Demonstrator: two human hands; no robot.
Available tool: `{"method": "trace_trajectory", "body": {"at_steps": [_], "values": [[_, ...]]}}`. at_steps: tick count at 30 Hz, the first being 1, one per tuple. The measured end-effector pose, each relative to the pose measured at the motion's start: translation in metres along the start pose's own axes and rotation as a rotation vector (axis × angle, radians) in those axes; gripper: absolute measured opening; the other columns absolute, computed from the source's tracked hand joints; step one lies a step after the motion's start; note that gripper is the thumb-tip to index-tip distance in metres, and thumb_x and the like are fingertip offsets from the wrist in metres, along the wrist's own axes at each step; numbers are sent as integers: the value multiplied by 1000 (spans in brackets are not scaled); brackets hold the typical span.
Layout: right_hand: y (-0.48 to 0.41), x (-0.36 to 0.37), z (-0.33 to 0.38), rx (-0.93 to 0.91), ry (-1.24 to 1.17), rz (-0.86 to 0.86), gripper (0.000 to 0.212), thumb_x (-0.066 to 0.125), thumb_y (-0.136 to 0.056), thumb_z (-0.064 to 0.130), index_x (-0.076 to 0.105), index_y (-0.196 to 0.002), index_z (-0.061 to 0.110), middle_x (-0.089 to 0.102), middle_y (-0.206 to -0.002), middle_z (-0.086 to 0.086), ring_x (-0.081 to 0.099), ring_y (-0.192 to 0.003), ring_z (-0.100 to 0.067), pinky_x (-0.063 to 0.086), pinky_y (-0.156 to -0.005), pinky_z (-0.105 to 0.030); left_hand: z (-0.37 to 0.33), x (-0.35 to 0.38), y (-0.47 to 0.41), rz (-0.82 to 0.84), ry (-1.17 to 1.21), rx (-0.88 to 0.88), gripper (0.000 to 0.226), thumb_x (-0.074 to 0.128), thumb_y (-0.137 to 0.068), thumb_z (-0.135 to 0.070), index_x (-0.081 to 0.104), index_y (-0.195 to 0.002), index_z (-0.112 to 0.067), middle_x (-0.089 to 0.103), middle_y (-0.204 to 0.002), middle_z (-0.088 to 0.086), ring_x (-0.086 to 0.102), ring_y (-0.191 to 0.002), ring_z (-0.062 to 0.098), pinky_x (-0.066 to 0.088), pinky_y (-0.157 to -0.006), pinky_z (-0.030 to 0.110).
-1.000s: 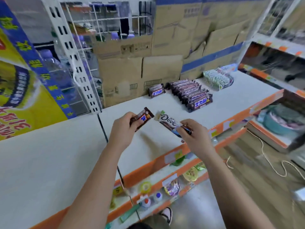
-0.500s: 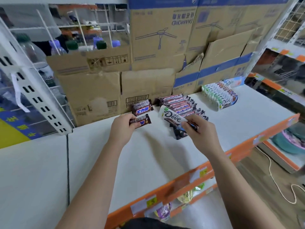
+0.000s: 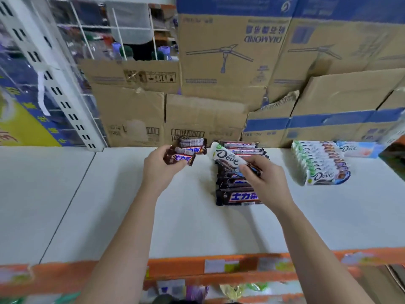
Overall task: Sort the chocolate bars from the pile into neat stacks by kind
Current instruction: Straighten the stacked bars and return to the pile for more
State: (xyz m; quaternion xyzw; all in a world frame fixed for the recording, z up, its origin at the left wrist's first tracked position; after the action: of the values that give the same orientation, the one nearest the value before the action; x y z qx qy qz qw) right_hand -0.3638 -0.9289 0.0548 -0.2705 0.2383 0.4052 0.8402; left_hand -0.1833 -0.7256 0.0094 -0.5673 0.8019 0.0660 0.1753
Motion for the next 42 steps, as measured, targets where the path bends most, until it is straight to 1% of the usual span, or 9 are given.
{"method": "trace_trajectory", "body": {"at_steps": [5,8,14,18,21,27,32,38,42], "values": [[0,-1,-12,-28,-52,62,21,61,-89,27,54,-72,37,59,-63,7,51,-60,-10,36,-53,-25,0,11,15,29,145,-82,28,66,-66,-26,67,-94,-29,71,-90,0,68,-84,21,52,-79,35],[-1,-2,-17,-17,-74,72,20,61,-89,27,56,-72,35,63,-66,7,55,-62,-12,40,-56,-27,-1,14,17,57,52,-77,13,60,-76,-22,61,-87,-27,64,-98,9,70,-80,24,56,-79,42],[-12,-3,-23,0,-67,68,11,60,-90,30,61,-79,30,68,-71,7,60,-67,-13,46,-59,-32,-17,20,2,94,-294,81,16,62,-79,-8,58,-89,-21,60,-82,0,58,-65,15,41,-58,20],[-16,-6,-29,31,-61,51,5,59,-90,32,64,-90,31,71,-81,11,64,-72,-10,51,-60,-32,-14,20,-16,70,-328,86,28,71,-75,-5,68,-101,-12,67,-86,0,57,-69,12,47,-69,25],[-16,-8,-31,43,-40,40,4,59,-91,32,62,-89,33,69,-81,17,63,-71,-6,51,-58,-31,-12,27,-26,106,-342,111,23,69,-77,-4,70,-99,-11,67,-86,-4,60,-79,12,41,-66,14],[-20,-9,-36,53,-34,32,10,58,-91,31,65,-92,24,70,-86,12,63,-75,-3,50,-59,-26,-8,36,-34,110,-360,158,24,62,-83,-5,71,-104,-15,69,-96,-1,55,-81,14,33,-66,21],[-20,-8,-41,60,-50,34,11,59,-91,30,66,-96,23,71,-87,12,62,-75,2,46,-55,-15,5,37,-32,94,35,-19,29,52,-89,-4,59,-111,-22,67,-98,2,67,-87,23,56,-81,45],[-21,-10,-42,54,-50,24,8,59,-91,30,65,-91,25,70,-83,12,62,-74,0,47,-57,-20,5,43,-25,49,293,-147,25,58,-80,-6,64,-99,-21,70,-93,3,67,-87,23,57,-76,33],[-21,-9,-40,55,-18,31,5,59,-91,32,63,-91,28,68,-82,16,61,-75,3,43,-53,-13,6,41,-24,60,89,-72,21,64,-75,-13,62,-93,-25,70,-87,-5,62,-78,14,46,-68,22]]}}
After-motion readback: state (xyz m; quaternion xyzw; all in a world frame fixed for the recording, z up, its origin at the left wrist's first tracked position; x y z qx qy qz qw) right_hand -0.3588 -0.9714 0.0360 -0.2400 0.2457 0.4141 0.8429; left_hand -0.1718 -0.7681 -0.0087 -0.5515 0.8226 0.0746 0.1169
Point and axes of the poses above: each hand's wrist, its own y-axis away from the middle knuckle, its own x-axis out of the palm, z = x × y, the point moved 10 cm from there along -y, towards the middle knuckle
